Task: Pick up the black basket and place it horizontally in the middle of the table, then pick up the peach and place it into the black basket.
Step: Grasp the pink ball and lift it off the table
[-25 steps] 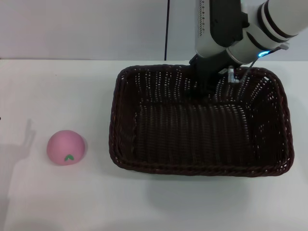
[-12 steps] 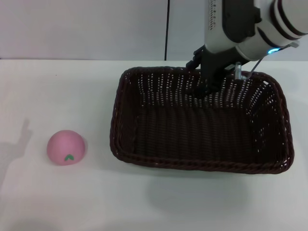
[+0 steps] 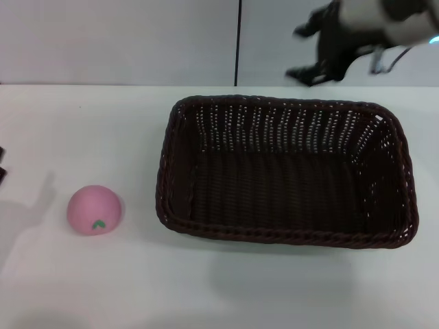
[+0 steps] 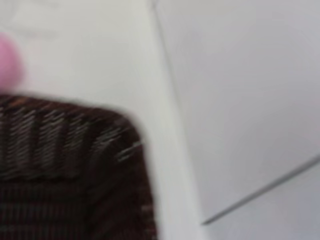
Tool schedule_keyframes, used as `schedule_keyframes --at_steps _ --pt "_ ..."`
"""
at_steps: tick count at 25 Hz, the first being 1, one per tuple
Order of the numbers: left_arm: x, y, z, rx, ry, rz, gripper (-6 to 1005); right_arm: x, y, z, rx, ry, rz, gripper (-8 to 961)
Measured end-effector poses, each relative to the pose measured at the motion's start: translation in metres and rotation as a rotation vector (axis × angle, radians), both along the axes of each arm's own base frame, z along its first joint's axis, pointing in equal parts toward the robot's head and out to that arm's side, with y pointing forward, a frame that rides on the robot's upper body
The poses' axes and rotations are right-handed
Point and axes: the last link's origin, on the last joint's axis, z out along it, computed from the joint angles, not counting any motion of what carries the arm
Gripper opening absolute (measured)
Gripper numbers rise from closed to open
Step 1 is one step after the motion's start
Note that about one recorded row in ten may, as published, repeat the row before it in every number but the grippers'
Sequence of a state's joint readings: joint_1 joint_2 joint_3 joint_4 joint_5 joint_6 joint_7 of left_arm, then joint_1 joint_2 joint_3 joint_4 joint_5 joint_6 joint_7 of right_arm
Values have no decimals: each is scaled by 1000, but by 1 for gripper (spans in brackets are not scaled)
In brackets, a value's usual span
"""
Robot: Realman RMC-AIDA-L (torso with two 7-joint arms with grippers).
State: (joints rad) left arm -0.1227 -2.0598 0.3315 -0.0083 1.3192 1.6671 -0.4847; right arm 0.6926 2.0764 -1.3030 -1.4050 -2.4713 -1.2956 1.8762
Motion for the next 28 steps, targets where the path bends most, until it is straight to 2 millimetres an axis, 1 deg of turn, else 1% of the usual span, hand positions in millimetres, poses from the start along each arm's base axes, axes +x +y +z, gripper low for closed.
schedule_keyframes --at_steps 2,4,5,7,8,10,11,13,16,18,19,20,21,22,25,26,27,28 --pt "1 2 6 -94 29 -74 797 0 -6 23 67 85 -8 665" --pt "4 5 13 -194 71 -148 797 2 -14 46 120 209 -16 665" --pt "5 6 15 -247 89 -176 797 3 -21 58 138 303 -18 665" --pt "6 9 22 -329 113 -208 797 9 -35 77 157 466 -19 665" --pt "7 11 25 -377 126 -218 797 16 -44 85 162 550 -24 665" --pt "7 13 30 -453 144 -225 797 28 -56 95 172 657 -32 665" --pt "7 14 31 -505 152 -225 797 38 -63 98 182 705 -46 665" --pt "7 17 30 -576 165 -222 797 57 -73 102 195 784 -84 665" --pt "7 23 21 -665 200 -206 797 76 -86 99 175 888 -120 665" --pt "7 29 12 -697 227 -197 797 87 -98 97 150 965 -103 665" --pt "7 29 12 -697 227 -197 797 91 -103 96 142 998 -92 665" --pt "7 33 6 -709 245 -187 796 96 -108 96 135 1037 -78 665" --pt "7 33 6 -709 245 -187 796 101 -114 96 130 1083 -65 665" --pt "6 37 0 -709 259 -176 796 104 -116 96 130 1108 -61 665" --pt "6 37 0 -709 259 -176 796 118 -123 96 142 1173 -75 665" --pt "5 39 -5 -707 268 -169 796 127 -125 95 153 1195 -101 665" --pt "5 39 -5 -707 268 -169 796 127 -125 95 153 1195 -101 665" --pt "3 42 -12 -711 291 -162 796 130 -125 94 157 1203 -114 665"
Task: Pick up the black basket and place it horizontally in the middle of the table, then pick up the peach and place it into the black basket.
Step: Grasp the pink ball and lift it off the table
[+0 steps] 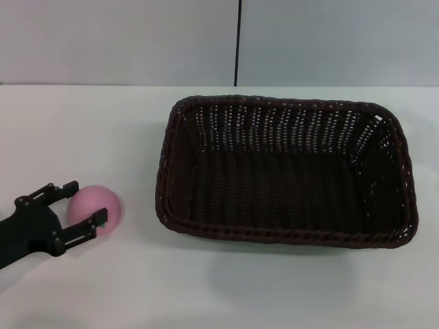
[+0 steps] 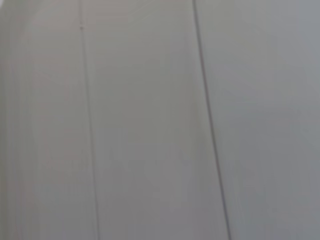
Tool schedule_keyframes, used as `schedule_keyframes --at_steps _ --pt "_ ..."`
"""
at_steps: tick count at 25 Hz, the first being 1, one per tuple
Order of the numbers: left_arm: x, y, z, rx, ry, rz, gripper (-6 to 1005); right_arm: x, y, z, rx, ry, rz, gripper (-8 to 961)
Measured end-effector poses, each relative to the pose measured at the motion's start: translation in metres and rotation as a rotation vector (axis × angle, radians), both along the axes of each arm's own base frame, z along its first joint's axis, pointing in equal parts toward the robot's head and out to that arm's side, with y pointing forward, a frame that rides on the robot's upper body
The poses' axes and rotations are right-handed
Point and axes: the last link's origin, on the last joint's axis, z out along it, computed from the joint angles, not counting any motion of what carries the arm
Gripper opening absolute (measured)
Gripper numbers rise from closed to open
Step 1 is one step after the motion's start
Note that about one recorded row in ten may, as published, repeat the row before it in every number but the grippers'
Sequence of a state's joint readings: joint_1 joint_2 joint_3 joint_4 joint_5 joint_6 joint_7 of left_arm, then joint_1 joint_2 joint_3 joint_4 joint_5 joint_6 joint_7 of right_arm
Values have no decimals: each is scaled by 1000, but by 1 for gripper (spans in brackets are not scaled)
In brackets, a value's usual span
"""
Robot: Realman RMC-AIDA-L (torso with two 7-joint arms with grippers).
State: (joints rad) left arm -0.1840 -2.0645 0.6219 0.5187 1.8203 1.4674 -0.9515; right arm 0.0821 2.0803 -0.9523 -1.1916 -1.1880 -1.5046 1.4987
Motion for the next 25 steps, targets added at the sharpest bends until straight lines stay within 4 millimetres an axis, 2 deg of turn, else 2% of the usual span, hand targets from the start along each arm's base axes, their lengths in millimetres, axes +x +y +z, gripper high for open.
schedule_keyframes --at_steps 1,7,10,11,12,13,15,16,19,23,25 --pt "-1 0 -2 -8 10 2 796 9 -1 -3 -2 17 -26 665" --pt "-3 1 -3 -19 28 9 776 31 -6 -13 71 80 -46 664" --pt "-3 1 -4 -19 31 9 652 48 -11 -17 172 169 -79 664" --pt "-3 1 -4 -19 31 9 630 61 -16 -19 261 216 -114 664" --pt "-3 1 -4 -19 31 9 608 61 -16 -19 261 216 -114 664" --pt "-3 1 -4 -16 23 12 586 74 -20 -25 337 254 -163 664" --pt "-3 1 -4 -12 17 14 541 79 -22 -29 373 270 -188 664" --pt "-3 1 -4 -12 17 14 519 90 -27 -36 441 291 -245 664" --pt "-2 2 -4 -10 15 12 453 98 -31 -42 491 301 -294 664" --pt "1 6 -4 -10 7 6 419 107 -31 -63 529 265 -392 664" --pt "4 7 -3 -6 -6 -1 402 108 -30 -66 528 258 -403 664"
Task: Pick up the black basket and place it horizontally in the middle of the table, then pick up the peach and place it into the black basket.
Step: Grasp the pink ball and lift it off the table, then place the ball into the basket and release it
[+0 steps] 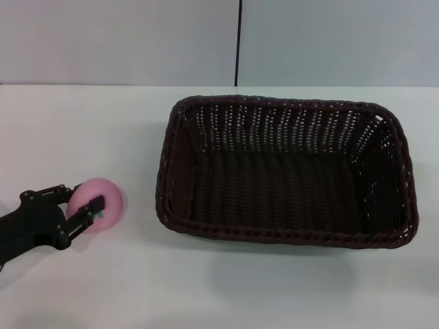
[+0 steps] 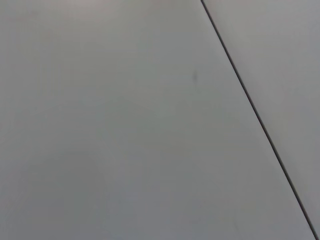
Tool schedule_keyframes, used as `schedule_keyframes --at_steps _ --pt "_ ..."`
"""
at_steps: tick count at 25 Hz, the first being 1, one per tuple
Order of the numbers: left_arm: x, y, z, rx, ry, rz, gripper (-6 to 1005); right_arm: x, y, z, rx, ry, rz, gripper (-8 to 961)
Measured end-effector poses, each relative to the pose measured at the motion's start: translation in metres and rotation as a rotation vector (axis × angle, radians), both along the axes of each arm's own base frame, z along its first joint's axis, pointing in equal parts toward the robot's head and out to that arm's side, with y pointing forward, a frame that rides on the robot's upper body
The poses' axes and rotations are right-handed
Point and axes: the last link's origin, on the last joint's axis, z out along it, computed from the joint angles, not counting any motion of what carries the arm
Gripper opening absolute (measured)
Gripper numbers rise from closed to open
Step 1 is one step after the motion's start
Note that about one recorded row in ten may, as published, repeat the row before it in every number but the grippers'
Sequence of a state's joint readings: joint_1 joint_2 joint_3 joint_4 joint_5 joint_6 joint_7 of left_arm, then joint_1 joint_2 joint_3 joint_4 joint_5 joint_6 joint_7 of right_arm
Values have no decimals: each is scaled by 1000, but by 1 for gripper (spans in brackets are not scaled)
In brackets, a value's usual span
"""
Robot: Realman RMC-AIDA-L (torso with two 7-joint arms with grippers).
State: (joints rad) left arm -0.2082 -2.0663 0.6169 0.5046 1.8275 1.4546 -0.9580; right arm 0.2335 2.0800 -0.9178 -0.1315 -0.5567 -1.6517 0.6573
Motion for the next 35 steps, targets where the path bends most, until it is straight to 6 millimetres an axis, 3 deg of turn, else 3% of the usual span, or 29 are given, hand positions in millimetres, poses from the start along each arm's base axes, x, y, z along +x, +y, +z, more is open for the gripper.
schedule_keyframes --at_steps 7,11,14,17,18,20,22,23,31,35 --pt "7 5 18 90 -69 -24 334 2 4 -8 -28 2 -33 664" --pt "25 16 28 126 -126 -112 295 2 4 -8 -28 3 -32 664" --pt "52 36 29 124 -175 -224 266 0 6 -9 -31 2 -22 664" --pt "52 36 29 124 -175 -224 238 -3 8 -10 -33 3 -9 664" --pt "76 53 18 67 -206 -297 229 -4 9 -10 -33 3 -5 664" --pt "90 61 9 20 -220 -338 210 -5 9 -10 -33 5 -2 664" --pt "90 61 9 20 -220 -338 203 -8 10 -12 -35 16 12 664" --pt "110 71 -6 -45 -241 -387 199 -8 10 -12 -35 16 12 664" --pt "117 73 -25 -26 -276 -383 170 -10 12 -14 -35 23 13 664" --pt "113 66 -35 -17 -282 -367 306 -9 14 -14 -38 23 2 665"
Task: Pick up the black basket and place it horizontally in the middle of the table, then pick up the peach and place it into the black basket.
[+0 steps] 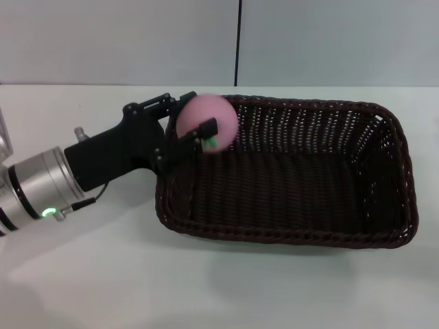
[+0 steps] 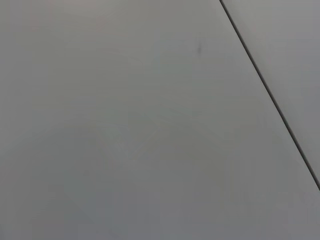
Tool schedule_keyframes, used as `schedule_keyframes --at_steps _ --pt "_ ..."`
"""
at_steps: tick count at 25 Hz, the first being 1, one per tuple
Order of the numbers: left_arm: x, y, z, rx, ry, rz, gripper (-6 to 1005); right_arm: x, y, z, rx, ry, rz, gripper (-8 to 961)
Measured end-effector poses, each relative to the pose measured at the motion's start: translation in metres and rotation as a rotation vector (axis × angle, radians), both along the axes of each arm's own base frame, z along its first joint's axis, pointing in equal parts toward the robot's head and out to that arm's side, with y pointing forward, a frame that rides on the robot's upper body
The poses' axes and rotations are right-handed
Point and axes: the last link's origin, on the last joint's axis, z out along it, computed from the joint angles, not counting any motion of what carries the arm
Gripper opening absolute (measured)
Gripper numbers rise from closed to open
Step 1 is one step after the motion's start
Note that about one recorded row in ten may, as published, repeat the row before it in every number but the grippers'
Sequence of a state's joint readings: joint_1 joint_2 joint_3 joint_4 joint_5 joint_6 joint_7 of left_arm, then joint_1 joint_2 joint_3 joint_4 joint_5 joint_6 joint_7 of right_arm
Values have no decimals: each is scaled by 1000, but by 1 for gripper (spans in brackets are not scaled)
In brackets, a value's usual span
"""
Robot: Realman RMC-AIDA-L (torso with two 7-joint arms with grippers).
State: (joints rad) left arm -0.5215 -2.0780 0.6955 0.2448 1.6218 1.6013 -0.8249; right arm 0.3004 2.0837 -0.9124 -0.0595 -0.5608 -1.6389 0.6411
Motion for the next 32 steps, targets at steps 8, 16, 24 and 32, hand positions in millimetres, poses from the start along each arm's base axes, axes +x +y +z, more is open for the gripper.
schedule_keyframes --at_steps 8,16,24,32 --pt "-13 -19 -7 62 -39 48 687 3 5 1 -8 -7 -22 665" --pt "-48 -30 19 260 -74 207 829 4 1 4 38 -52 -37 665" --pt "-112 -58 71 767 8 502 829 10 -4 6 115 -56 -99 665" --pt "-134 -77 86 935 -85 709 829 15 -1 12 154 -34 -142 665"
